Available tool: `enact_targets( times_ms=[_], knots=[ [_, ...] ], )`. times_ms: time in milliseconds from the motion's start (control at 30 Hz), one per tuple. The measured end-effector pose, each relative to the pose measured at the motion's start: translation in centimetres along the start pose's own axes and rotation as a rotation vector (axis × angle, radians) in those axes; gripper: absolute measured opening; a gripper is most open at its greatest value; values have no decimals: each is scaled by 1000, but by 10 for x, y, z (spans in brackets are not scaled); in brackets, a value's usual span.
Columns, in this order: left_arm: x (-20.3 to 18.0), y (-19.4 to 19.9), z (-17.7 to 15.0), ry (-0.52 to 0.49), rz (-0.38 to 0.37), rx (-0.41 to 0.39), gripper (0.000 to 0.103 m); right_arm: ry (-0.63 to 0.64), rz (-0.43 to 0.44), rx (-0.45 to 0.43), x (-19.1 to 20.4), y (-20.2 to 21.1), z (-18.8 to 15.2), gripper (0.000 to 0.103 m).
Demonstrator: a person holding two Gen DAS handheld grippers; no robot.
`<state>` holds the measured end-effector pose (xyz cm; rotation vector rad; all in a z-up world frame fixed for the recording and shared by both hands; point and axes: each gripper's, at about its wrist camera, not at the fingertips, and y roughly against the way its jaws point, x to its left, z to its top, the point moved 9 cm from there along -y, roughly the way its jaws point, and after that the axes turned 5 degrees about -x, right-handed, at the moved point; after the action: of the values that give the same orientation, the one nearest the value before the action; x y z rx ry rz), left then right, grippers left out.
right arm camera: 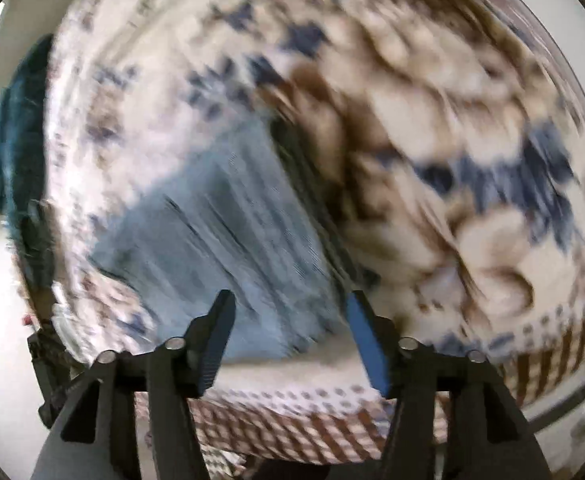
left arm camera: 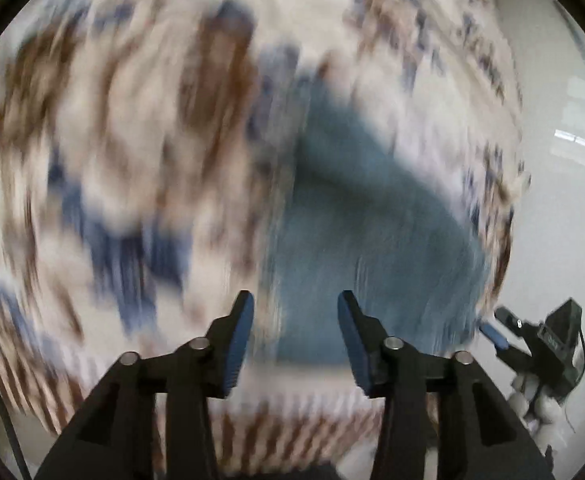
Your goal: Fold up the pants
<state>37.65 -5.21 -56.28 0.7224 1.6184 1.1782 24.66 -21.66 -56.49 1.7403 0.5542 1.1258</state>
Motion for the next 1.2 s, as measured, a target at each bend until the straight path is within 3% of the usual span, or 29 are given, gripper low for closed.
enact_targets(
  times_ms=[100,167,267,333,400,467,533,633,700,767,833,867,933,1033,1133,1200],
  knots=[
    [-6,-26,52,26,-55,15,48,-4,2,-39,11,-19,48,63],
    [6,-45,46,8,-98,65,48,-9,14,-5,22,-41,68,63],
    [19,-61,55,15,-71,93,47,53,-3,16,38,-66,81,55],
    [21,-66,58,-6,-25,61,27,137,-78,-7,45,-75,77,32],
    [22,-60,59,-37,0,14,18,124,-55,-32,44,-77,79,28],
    [23,-55,70,-85,64,-50,14,62,-33,-67,31,-71,85,13],
    [24,-59,80,-136,143,-87,14,8,-53,-99,11,-67,93,10],
    [30,-61,83,-129,157,-74,17,31,-71,-56,8,-79,94,11],
    [20,-57,80,-140,144,-69,18,66,-91,-14,12,-77,95,13],
    [17,-41,68,-147,115,-84,25,79,-74,13,13,-66,93,23],
    [21,-22,47,-107,53,-103,44,91,-25,-9,22,-52,90,83],
    [24,-18,37,-86,33,-103,49,94,7,-22,24,-44,87,92],
    [35,-16,17,-24,-12,-91,66,90,64,-8,26,-34,69,94],
    [54,-35,-11,44,-81,-6,74,73,117,52,16,-41,38,94],
    [56,-64,-30,132,-210,93,74,68,134,92,3,-68,11,94],
    [47,-71,-33,127,-248,96,74,115,159,91,2,-88,1,94]
  ],
)
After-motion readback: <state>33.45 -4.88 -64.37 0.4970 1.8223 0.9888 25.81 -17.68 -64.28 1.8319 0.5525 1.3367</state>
